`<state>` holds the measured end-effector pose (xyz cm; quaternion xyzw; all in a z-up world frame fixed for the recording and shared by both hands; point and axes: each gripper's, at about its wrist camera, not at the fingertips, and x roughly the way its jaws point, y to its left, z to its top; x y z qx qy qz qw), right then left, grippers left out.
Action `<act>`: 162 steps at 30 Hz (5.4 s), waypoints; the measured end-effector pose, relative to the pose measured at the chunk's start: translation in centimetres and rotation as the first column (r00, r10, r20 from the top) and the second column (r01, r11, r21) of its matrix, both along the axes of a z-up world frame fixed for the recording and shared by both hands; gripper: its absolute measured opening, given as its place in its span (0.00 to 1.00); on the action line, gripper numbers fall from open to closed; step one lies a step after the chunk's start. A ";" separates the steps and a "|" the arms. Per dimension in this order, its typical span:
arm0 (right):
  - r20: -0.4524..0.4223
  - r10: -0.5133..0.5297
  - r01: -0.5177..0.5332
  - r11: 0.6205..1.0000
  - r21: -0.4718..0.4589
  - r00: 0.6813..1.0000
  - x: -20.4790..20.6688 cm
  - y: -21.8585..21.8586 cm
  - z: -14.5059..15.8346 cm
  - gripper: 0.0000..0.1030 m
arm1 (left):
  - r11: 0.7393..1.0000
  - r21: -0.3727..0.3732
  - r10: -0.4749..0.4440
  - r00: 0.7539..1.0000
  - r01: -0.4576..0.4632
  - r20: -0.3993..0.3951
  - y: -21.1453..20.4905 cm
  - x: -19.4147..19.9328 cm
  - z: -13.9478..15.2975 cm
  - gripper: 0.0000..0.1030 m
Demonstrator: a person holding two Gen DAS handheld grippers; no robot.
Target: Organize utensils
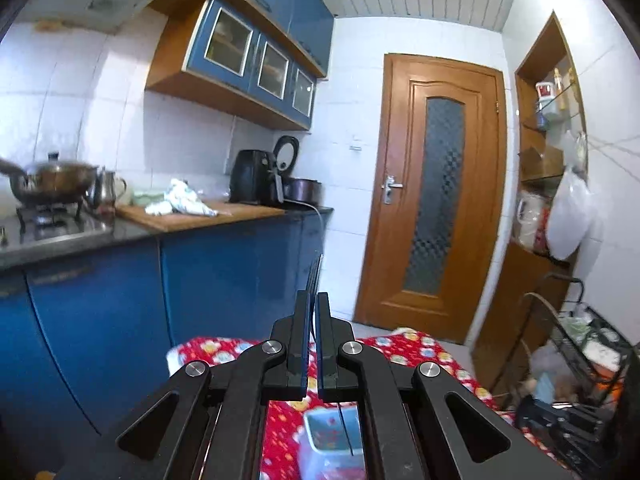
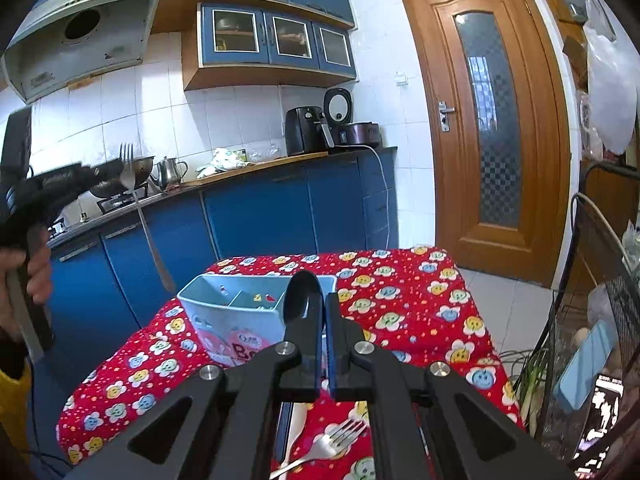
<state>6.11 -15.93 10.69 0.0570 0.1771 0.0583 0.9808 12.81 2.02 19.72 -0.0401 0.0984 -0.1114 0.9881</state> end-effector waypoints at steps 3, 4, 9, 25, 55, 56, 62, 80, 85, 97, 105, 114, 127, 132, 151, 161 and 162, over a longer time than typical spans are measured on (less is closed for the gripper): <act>0.010 -0.006 0.006 1.000 -0.001 1.000 1.0 0.0 0.2 0.03 | 0.999 0.042 0.019 1.000 -0.019 0.006 -0.7 1.3 -0.5 0.02; 0.011 -0.005 0.005 1.000 0.004 1.000 1.5 0.0 0.3 0.03 | 0.999 0.050 0.021 1.000 -0.021 -0.001 -0.8 1.8 -0.9 0.02; 0.030 -0.015 0.015 1.000 -0.001 0.999 4.0 0.4 0.7 0.03 | 0.998 0.062 0.023 0.999 -0.021 -0.038 -1.2 3.5 -3.5 0.02; 0.150 -0.042 0.060 0.991 -0.121 0.988 10.9 3.6 -1.3 0.03 | 0.998 -0.003 -0.058 0.991 0.058 -0.117 -1.5 5.6 -9.4 0.02; 0.000 0.012 -0.012 0.998 0.063 1.000 6.6 1.8 -1.2 0.36 | 0.986 -0.054 -0.164 0.946 0.156 -0.279 -2.1 1.8 -11.4 0.48; -0.005 0.014 -0.013 0.998 0.067 1.000 6.3 1.7 -1.2 0.36 | 0.987 -0.047 -0.161 0.945 0.154 -0.287 -2.2 1.6 -11.4 0.48; -0.029 0.018 -0.014 0.993 0.116 0.999 3.9 1.2 -1.3 0.38 | 0.988 -0.033 -0.152 0.932 0.150 -0.330 -2.3 -0.1 -11.7 0.51; -0.170 0.020 0.006 0.989 0.150 0.985 -1.4 0.7 -4.9 0.42 | 0.991 -0.012 -0.122 0.862 0.134 -0.492 -2.4 -3.5 -14.7 0.53; -0.203 0.013 0.022 0.986 0.167 0.979 -2.2 0.0 -5.9 0.43 | 0.992 0.013 -0.101 0.833 0.129 -0.543 -2.4 -3.8 -16.1 0.53; -0.272 0.011 0.039 0.983 0.179 0.962 -3.1 -0.9 -7.6 0.44 | 0.987 0.077 -0.053 0.735 0.142 -0.677 -2.9 -3.5 -19.3 0.53; -0.311 0.010 0.051 0.981 0.188 0.950 -3.1 -1.4 -8.5 0.45 | 0.972 0.114 -0.048 0.645 0.207 -0.763 -3.9 -2.6 -21.0 0.52; -0.328 0.016 0.050 0.980 0.194 0.945 -2.9 -1.6 -9.1 0.45 | 0.952 0.182 0.010 0.570 0.247 -0.822 -4.7 -1.4 -21.1 0.43; -0.426 0.053 0.052 0.971 0.232 0.903 -1.8 -1.8 -9.6 0.45 | 0.973 0.069 -0.080 0.601 0.220 -0.795 -3.5 -1.8 -21.0 0.16; -0.458 0.044 0.071 0.970 0.230 0.888 -0.6 -2.0 -9.9 0.45 | 0.982 -0.064 -0.166 0.652 0.177 -0.740 -1.5 -2.8 -20.9 0.16; -0.490 0.083 0.108 0.930 0.350 0.868 4.7 -2.9 -12.3 0.19 | 0.965 -0.165 -0.260 0.835 0.204 -0.486 0.2 -5.6 -17.7 0.16; -0.370 0.123 0.064 0.888 0.454 0.921 2.7 -3.7 -11.1 0.03 | 0.966 -0.168 -0.252 0.871 0.198 -0.421 0.2 -6.6 -16.5 0.16; -0.350 0.117 0.055 0.894 0.445 0.929 2.3 -3.4 -10.5 0.03 | 0.967 -0.165 -0.248 0.877 0.196 -0.410 0.2 -6.7 -16.2 0.16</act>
